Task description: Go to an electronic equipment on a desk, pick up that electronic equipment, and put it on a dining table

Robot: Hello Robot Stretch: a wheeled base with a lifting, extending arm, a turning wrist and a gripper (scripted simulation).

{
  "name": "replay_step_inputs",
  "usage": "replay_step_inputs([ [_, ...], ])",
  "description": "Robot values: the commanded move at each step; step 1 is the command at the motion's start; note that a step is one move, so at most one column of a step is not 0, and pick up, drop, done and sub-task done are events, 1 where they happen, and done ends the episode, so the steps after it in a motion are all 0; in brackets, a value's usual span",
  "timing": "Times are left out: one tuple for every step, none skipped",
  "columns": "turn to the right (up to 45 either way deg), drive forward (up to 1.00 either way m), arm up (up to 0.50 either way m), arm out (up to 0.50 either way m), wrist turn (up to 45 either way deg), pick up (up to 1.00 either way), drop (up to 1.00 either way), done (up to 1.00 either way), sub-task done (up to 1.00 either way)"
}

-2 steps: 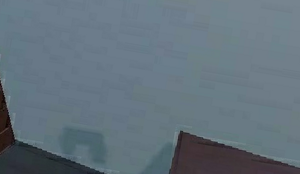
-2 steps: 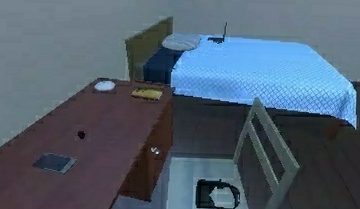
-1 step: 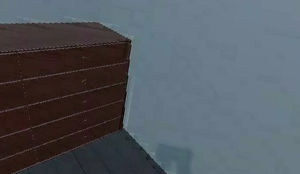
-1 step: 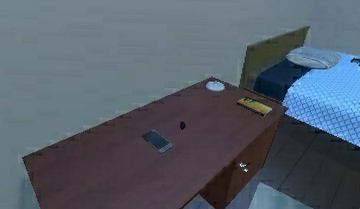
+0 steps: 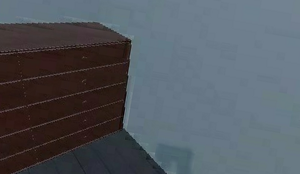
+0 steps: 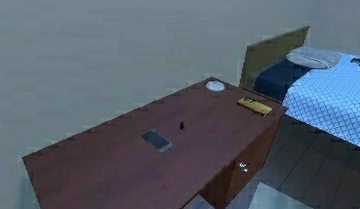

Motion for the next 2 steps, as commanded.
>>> replay_step_inputs([
  [0.0,0.00,0.26,0.00,0.0,0.00,0.00,0.00,0.00],
  [0.0,0.00,0.00,0.46,0.0,0.00,0.00,0.00,0.00],
])
